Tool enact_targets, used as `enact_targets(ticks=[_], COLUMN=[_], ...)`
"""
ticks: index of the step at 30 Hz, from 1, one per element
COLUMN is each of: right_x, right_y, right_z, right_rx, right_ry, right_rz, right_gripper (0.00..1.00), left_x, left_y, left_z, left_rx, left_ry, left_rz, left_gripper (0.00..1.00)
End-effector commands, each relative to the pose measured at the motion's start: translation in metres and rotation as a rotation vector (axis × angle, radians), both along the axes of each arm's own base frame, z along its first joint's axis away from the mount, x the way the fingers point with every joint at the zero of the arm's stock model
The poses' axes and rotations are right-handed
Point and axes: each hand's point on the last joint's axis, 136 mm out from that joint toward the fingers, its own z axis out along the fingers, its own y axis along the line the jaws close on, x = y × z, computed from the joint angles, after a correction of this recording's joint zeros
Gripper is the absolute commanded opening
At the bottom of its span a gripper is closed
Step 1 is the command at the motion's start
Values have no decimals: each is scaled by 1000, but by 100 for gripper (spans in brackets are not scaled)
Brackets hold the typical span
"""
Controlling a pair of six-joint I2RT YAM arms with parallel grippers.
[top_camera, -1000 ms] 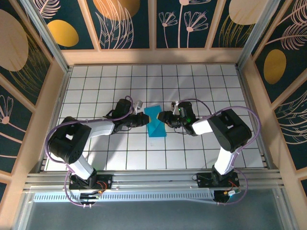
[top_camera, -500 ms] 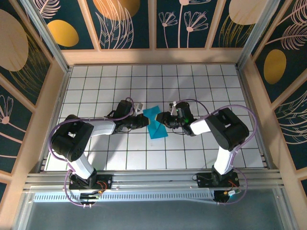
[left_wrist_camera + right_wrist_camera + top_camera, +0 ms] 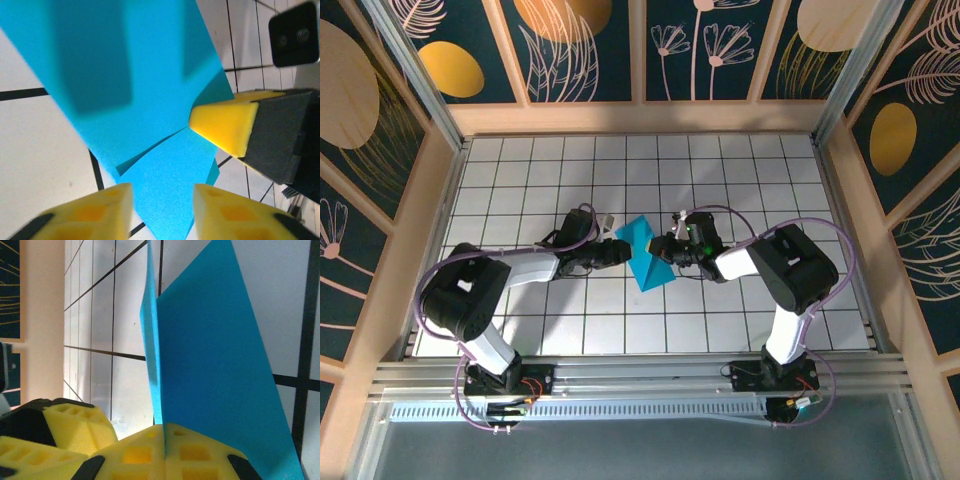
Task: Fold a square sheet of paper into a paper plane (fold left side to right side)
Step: Turn over the paper at the center of the table.
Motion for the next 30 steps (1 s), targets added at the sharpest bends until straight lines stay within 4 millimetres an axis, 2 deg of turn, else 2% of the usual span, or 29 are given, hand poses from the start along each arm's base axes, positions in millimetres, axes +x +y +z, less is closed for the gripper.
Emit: enact_targets(ticks=[1,5,7,8,12,13,16,18,21,24,30], right_x=[12,18,19,27,33,32,28,22,10,-2,-14], right_y=[2,-4,-6,-17,-35,-41,-54,-61,-66,-68,-64], right_z=[30,65,91,103,160,176,219,245,280,305,325], right_rx=[-1,8,25,31,89,112,185,238,327,405,508], right_ry=[-97,-181,-240,-265,-378,-406,-479,-522,-566,-590,-581], right_rz=[-13,-34,-39,-72,-122,-136,-170,-185,-192,-182,-148], right_gripper=[0,0,0,0,0,0,0,0,0,0,0], left_x=[7,12,13,13,10,8,0,-5,-9,-13,-21], left_y=[16,28,34,36,37,34,23,16,6,-3,-21], left_z=[26,66,93,106,167,183,219,237,254,263,270], left_rx=[46,34,-2,-23,-170,-224,-389,-489,-607,-686,-724], left_ry=[-88,-180,-237,-263,-383,-409,-452,-459,-444,-424,-406], left_rz=[66,145,187,204,242,232,188,154,106,49,-40], left_gripper=[48,64,73,77,95,98,99,99,99,98,98])
